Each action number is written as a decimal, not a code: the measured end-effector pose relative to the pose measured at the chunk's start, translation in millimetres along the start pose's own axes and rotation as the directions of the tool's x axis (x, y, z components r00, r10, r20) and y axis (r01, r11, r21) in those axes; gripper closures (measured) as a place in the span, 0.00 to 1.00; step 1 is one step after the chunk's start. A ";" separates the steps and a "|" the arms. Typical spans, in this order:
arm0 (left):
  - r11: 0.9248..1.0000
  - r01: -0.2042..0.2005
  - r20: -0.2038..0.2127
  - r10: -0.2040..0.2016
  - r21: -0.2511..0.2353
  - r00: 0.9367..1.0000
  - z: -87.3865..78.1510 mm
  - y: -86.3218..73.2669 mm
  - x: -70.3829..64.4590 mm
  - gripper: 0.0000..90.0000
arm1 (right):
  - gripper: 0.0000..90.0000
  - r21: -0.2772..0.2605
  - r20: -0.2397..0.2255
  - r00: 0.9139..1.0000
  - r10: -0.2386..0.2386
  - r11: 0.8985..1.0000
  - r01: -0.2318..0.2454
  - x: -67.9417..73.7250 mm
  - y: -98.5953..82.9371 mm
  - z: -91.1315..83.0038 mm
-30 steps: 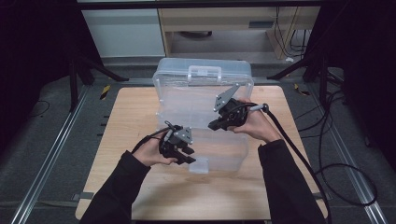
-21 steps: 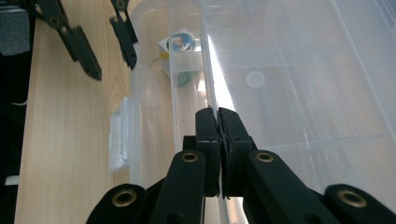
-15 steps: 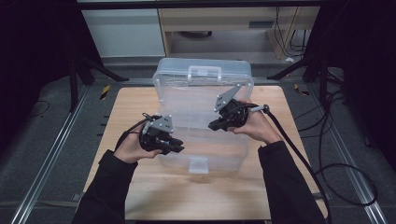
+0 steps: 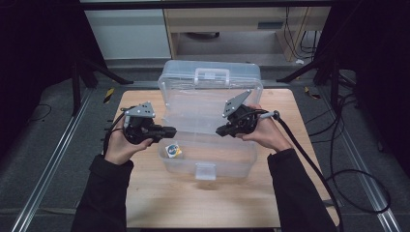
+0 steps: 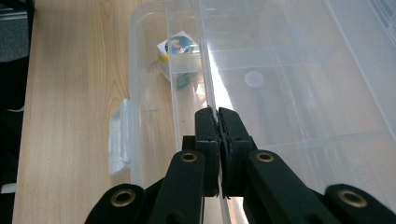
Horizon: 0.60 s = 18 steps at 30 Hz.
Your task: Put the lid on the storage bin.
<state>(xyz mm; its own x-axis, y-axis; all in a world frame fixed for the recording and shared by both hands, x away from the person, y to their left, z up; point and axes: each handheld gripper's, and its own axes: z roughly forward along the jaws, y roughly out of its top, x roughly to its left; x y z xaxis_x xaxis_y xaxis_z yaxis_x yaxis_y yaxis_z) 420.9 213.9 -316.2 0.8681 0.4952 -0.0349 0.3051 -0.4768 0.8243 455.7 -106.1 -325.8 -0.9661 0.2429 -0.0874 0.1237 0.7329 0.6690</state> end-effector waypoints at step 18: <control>0.987 0.129 -0.110 -0.139 -0.093 0.984 9.1 1.4 40.7 0.99 | 0.97 0.016 0.027 1.000 -0.008 1.000 0.008 9.1 0.1 1.2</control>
<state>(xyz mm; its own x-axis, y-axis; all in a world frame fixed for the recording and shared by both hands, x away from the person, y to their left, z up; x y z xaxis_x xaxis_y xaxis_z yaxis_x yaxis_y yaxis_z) 460.2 226.8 -321.6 0.7692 0.6330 -0.0868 0.3765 -0.3393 0.8621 447.2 -103.0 -327.4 -0.9606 0.2540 -0.1130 0.1196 0.7446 0.6567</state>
